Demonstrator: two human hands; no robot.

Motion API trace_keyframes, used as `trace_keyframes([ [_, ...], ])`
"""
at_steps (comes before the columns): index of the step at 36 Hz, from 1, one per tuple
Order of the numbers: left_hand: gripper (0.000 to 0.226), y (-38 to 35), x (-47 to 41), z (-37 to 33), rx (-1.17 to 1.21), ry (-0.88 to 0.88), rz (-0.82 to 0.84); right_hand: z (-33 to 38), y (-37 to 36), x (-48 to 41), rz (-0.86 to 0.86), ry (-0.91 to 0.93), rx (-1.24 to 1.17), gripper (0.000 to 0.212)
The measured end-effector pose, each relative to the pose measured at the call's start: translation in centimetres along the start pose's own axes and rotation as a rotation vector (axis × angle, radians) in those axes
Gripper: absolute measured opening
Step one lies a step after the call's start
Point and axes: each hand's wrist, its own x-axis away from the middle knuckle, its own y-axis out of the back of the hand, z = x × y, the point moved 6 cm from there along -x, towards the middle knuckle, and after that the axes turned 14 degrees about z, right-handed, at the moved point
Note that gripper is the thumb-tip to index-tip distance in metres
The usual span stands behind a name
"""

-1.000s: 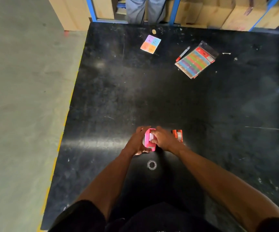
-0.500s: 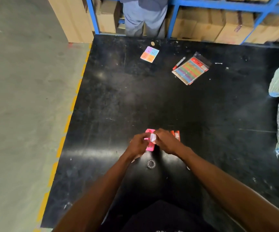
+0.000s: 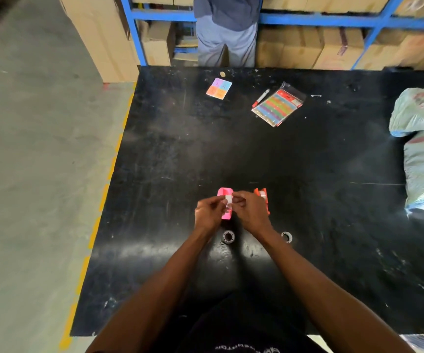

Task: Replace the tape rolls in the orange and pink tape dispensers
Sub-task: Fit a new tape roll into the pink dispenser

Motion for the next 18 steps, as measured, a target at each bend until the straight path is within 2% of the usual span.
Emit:
trace_keyframes([
  [8,0.030,0.2,1.2,-0.8,0.210,-0.002,0.036,1.4,0.6,1.4,-0.028,0.075,-0.005,0.022],
  [13,0.030,0.4,2.3,-1.9,0.275,-0.027,0.103,1.4,-0.1,1.7,0.010,0.089,-0.020,0.046],
  [18,0.026,1.0,3.2,-1.9,0.338,0.022,0.189,1.1,-0.4,2.3,0.071,0.112,0.000,0.046],
])
